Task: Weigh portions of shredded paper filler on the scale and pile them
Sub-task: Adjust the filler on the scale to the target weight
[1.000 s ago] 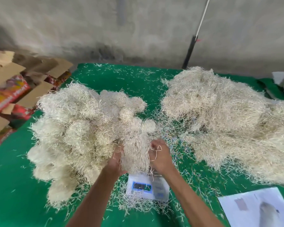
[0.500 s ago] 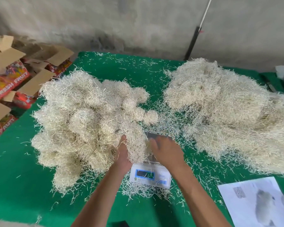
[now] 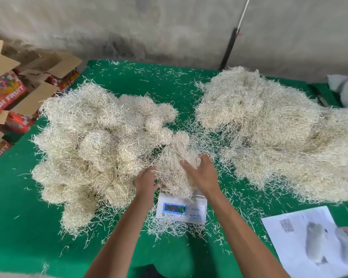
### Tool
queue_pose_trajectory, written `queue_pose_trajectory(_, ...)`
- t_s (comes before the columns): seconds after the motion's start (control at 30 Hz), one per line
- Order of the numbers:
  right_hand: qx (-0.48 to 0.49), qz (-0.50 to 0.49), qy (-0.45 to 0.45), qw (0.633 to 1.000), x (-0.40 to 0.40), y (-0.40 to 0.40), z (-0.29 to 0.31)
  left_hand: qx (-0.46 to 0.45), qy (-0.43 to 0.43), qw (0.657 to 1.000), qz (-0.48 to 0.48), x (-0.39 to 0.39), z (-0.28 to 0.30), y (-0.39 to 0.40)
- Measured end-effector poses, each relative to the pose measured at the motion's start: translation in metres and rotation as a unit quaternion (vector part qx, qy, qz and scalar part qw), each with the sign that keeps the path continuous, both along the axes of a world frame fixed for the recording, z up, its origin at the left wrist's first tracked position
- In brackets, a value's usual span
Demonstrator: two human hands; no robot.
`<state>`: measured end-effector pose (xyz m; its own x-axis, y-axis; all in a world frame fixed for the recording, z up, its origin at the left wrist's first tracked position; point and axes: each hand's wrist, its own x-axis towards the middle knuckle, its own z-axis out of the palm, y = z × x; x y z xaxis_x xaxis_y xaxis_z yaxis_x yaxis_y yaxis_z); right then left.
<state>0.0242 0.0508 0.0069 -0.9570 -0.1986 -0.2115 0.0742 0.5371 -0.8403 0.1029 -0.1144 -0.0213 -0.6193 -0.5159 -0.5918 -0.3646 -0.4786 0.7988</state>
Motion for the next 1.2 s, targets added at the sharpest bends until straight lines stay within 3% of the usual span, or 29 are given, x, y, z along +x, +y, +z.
queue_pose_trajectory(0.1,-0.042,0.028,-0.067,0.996,0.007,0.013,-0.017,-0.059,0.005,0.998,-0.027,0.016,-0.006,-0.002)
queue_pose_trajectory(0.17,-0.007,0.024,-0.068,0.997,0.012,0.025,-0.031,-0.061,0.005,0.997,-0.053,0.021,-0.007,-0.001)
queue_pose_trajectory(0.33,0.062,-0.043,0.034,0.997,0.021,0.043,-0.053,-0.074,-0.003,0.995,-0.059,0.039,-0.019,-0.004)
queue_pose_trajectory(0.4,0.054,-0.047,0.031,0.997,0.023,0.045,-0.054,-0.092,-0.014,0.991,-0.094,0.045,-0.025,-0.003)
queue_pose_trajectory(0.53,0.051,-0.053,0.030,0.997,0.024,0.046,-0.059,-0.018,-0.049,0.994,-0.094,0.045,-0.026,0.000)
queue_pose_trajectory(0.7,0.030,-0.070,0.025,0.997,0.027,0.049,-0.060,0.001,0.000,0.998,-0.069,0.019,-0.034,0.010)
queue_pose_trajectory(0.87,0.002,-0.068,0.029,0.997,0.027,0.050,-0.061,-0.086,-0.011,0.988,-0.130,0.001,-0.034,0.018)
queue_pose_trajectory(0.97,-0.013,-0.060,0.025,0.998,0.028,0.052,-0.063,-0.069,0.006,0.981,-0.178,0.002,-0.038,0.023)
queue_pose_trajectory(1.03,-0.019,-0.060,0.017,0.998,0.029,0.054,-0.065,-0.015,0.025,0.992,-0.119,0.002,-0.040,0.024)
queue_pose_trajectory(1.2,-0.052,-0.067,0.021,0.996,0.033,0.054,-0.069,-0.096,-0.043,0.994,-0.037,0.012,-0.046,0.018)
